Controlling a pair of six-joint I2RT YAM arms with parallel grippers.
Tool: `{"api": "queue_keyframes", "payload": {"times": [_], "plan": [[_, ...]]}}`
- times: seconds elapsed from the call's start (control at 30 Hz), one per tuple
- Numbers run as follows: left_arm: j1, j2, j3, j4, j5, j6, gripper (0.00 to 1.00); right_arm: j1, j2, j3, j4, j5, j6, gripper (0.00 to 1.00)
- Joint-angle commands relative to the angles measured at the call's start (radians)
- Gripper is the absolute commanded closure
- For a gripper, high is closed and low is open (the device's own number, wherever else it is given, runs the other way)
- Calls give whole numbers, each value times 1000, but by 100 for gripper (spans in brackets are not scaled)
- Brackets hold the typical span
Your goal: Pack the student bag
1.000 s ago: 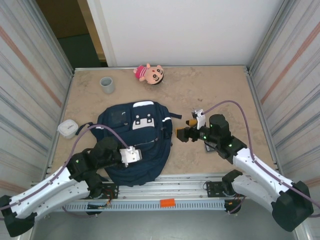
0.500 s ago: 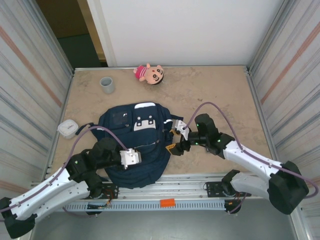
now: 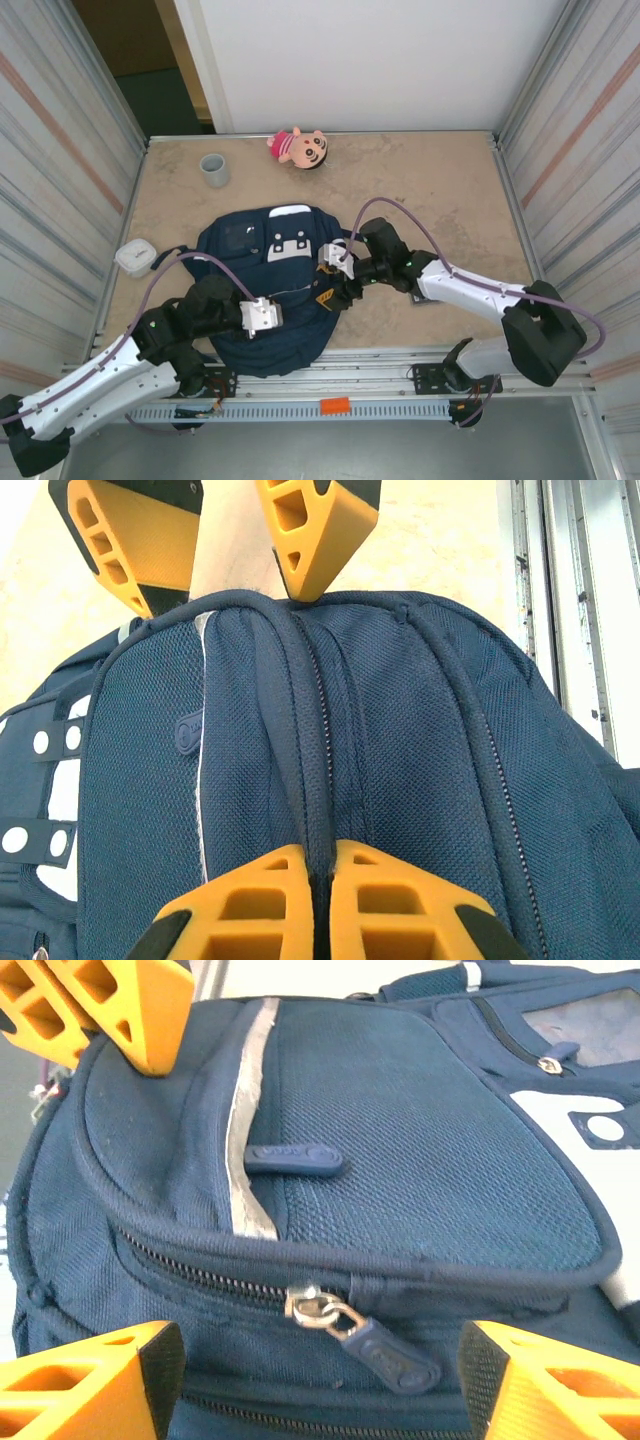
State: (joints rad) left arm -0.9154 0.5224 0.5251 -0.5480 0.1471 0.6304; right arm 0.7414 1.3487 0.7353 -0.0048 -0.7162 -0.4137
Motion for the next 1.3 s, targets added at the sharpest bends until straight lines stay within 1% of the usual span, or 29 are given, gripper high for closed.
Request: {"api": "queue_keyframes", "payload": {"times": [0.0, 0.2, 0.33, 0.47, 0.67, 0.77, 0.9, 1.0, 1.1, 1.2, 1.27], "plan": [[-2, -18, 16, 102, 66, 18, 100, 4, 24, 37, -54, -64, -31, 30], [-2, -19, 9, 115, 39, 20, 100, 1, 11, 44, -121, -112, -38, 42], [-1, -16, 9, 122, 39, 20, 100, 0, -1, 47, -150, -122, -39, 51], [-2, -13, 7, 126, 46, 18, 100, -3, -1, 41, -120, -100, -14, 53], [-1, -9, 7, 132, 52, 15, 100, -21, 32, 54, -87, -151, 22, 61], [-1, -9, 6, 135, 54, 15, 100, -28, 40, 58, -86, -164, 35, 62], [-1, -9, 6, 144, 58, 14, 100, -36, 59, 56, -71, -158, 56, 57], [-1, -7, 6, 148, 60, 14, 100, -42, 78, 60, -57, -187, 67, 57], [1, -9, 4, 145, 56, 14, 100, -44, 85, 73, -68, -230, 70, 62], [0, -6, 4, 146, 29, 12, 100, -48, 62, 68, -89, -232, 67, 71], [1, 0, 6, 137, 8, 15, 100, -55, 37, 52, -93, -224, 68, 72]]}}
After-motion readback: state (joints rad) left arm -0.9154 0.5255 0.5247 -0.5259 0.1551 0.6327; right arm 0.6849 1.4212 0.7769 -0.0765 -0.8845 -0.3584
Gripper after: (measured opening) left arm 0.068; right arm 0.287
